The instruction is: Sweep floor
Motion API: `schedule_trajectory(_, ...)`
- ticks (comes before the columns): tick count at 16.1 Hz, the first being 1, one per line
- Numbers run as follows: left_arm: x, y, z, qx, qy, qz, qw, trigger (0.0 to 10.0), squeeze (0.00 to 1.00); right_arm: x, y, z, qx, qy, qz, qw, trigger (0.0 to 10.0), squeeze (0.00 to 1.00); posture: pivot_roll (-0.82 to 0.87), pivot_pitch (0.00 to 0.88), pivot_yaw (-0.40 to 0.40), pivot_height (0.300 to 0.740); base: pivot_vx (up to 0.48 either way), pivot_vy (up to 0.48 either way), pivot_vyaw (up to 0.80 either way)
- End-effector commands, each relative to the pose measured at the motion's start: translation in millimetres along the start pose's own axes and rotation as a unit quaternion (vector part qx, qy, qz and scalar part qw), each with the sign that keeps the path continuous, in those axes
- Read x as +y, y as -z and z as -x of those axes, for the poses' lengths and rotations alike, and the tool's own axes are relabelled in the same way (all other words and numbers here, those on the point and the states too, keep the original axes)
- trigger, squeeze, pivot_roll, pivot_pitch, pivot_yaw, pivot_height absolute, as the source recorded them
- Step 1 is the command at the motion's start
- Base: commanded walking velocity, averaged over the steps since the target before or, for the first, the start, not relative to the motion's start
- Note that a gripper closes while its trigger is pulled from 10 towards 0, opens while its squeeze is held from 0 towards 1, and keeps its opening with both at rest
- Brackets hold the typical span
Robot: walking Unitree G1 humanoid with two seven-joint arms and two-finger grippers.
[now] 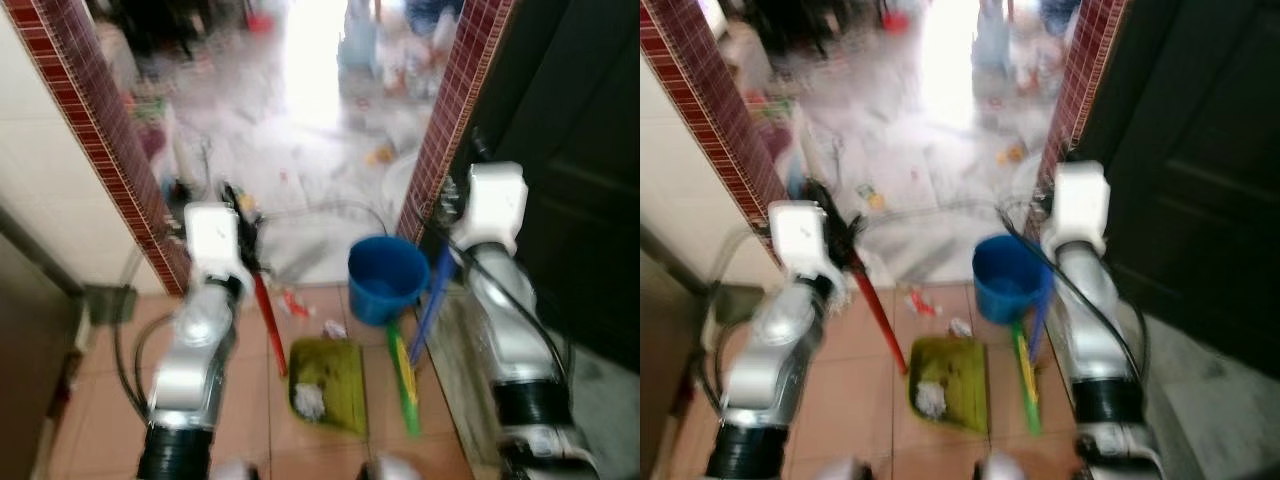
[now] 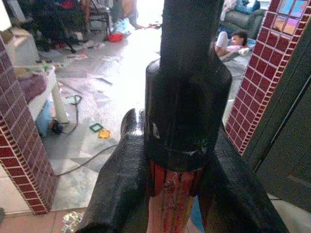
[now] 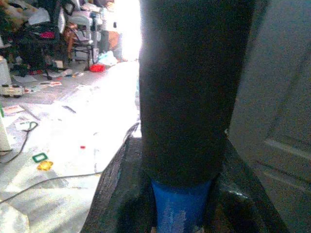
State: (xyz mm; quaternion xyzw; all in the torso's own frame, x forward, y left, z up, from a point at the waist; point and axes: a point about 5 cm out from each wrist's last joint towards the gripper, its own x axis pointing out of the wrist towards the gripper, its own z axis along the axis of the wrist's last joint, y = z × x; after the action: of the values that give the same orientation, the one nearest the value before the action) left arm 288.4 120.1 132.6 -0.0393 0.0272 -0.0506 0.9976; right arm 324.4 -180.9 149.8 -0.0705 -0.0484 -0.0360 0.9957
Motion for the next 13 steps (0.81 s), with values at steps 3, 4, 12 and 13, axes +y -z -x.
schedule_trajectory(3,12.9,-23,0.5,-0.048,-0.026,0.007,0.998,10.0,0.00,5.5,-17,-3.2,-0.035,-0.014,0.000,0.999,10.0,0.00,-0.08,0.009,-0.003,0.740,0.000,0.000,0.00)
schedule_trajectory(4,15.4,-25,0.3,-0.052,-0.031,0.007,0.998,10.0,0.00,5.6,-17,-3.2,-0.035,-0.014,0.002,0.999,10.0,0.00,-0.08,0.009,-0.005,0.740,0.000,0.000,0.00)
schedule_trajectory(12,34.2,-75,-3.3,-0.127,-0.071,0.040,0.989,10.0,0.00,-4.2,-6,-2.7,-0.018,-0.002,0.040,0.999,10.0,0.00,-0.08,0.004,-0.014,0.740,0.000,0.000,0.00)
schedule_trajectory(13,36.0,-81,-3.0,-0.138,-0.076,0.041,0.987,10.0,0.00,-4.7,-4,-2.5,-0.015,-0.001,0.043,0.999,10.0,0.00,-0.07,0.003,-0.016,0.740,0.000,0.000,0.00)
